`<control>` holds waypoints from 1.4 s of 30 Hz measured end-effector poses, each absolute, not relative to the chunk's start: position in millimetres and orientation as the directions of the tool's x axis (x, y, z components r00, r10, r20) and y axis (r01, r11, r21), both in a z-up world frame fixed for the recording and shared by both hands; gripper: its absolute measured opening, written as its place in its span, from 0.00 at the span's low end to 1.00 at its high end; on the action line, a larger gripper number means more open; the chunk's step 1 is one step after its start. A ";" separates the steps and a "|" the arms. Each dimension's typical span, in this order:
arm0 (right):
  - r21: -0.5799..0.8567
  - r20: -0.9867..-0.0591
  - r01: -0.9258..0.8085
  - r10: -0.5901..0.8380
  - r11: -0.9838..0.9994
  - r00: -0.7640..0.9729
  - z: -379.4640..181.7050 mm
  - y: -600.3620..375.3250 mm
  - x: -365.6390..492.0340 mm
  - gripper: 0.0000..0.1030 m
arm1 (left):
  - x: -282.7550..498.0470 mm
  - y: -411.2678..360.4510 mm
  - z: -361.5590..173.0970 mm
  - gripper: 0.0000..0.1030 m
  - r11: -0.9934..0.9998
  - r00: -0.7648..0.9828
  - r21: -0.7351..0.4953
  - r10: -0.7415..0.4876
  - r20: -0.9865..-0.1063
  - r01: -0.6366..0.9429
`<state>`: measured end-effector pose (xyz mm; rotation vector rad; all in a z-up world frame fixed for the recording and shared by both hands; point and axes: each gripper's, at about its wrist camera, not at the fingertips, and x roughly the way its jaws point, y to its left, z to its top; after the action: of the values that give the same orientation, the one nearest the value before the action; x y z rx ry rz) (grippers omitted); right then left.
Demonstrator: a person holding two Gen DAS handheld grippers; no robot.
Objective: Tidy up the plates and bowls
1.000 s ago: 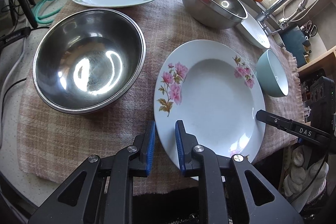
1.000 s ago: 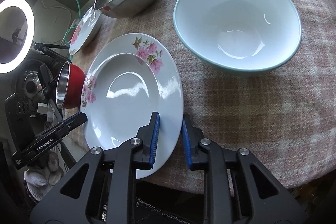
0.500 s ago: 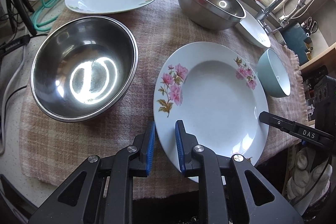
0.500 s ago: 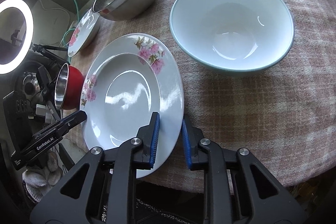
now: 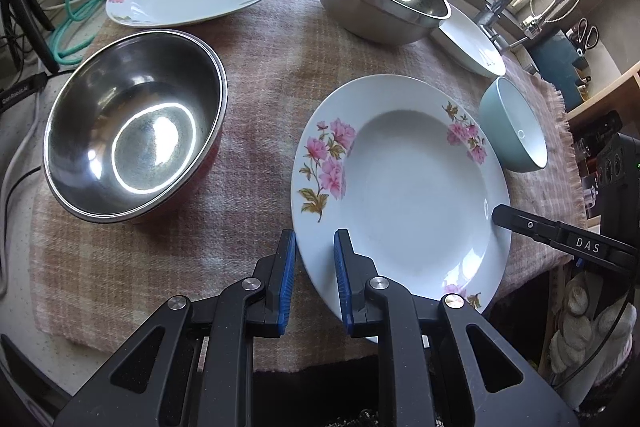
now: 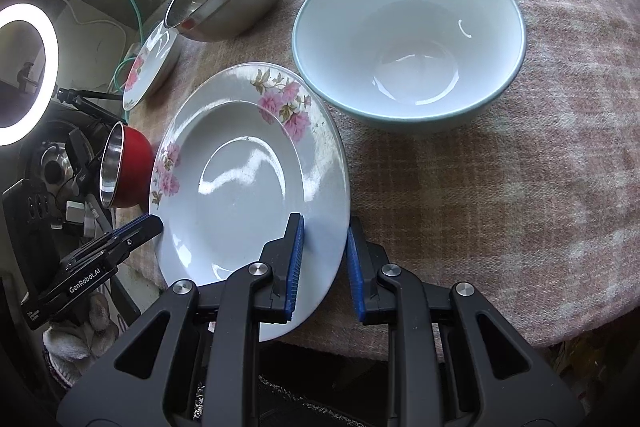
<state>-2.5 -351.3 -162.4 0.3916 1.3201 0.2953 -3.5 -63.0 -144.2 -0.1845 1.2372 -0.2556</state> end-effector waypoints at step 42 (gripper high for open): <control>0.315 -0.847 -0.143 0.346 0.938 0.404 -83.1 -306.4 6.8 0.35 | -2.5 -0.6 -87.8 0.29 0.960 0.446 -0.273 -0.272 -0.853 0.063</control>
<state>6.8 -306.4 -83.1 0.2044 1.1143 0.3114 -2.5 -0.6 -87.8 -0.2130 1.0912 -0.2095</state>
